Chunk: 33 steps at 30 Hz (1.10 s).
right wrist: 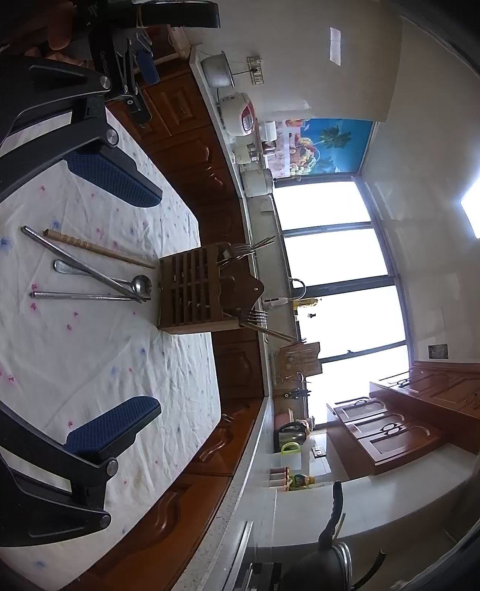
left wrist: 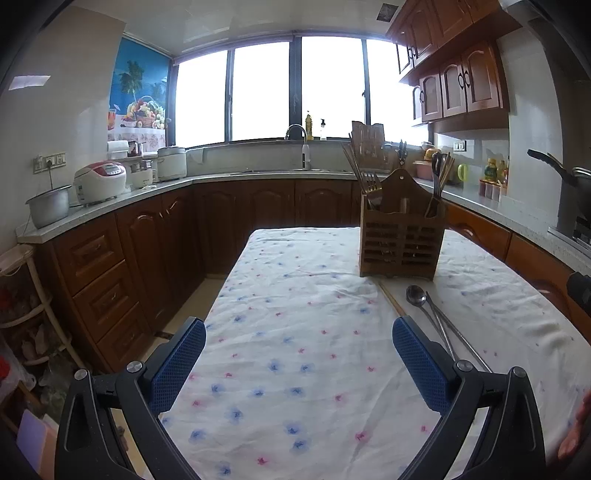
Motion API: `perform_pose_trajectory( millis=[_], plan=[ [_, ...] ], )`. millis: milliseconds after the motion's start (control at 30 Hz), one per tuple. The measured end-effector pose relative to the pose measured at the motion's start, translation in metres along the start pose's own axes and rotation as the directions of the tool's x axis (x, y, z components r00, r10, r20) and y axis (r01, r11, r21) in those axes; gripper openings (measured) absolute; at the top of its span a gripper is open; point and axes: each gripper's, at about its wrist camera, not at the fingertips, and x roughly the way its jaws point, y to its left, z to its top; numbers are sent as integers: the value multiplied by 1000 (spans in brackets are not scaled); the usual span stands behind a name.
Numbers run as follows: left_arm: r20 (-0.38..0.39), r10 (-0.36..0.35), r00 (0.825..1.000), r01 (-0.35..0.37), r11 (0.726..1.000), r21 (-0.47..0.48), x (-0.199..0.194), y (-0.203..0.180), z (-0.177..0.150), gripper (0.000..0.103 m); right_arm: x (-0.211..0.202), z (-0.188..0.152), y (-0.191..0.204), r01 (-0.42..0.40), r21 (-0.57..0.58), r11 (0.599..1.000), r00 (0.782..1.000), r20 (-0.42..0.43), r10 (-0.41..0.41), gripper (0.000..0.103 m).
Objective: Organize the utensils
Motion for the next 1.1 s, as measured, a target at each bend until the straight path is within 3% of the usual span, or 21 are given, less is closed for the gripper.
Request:
perform_pose_trajectory(
  millis=[1100],
  plan=[
    [39, -34, 999, 33, 999, 33, -12, -16, 6, 102, 10, -5, -2, 0, -6, 1000, 1000, -12, 0, 103]
  ],
)
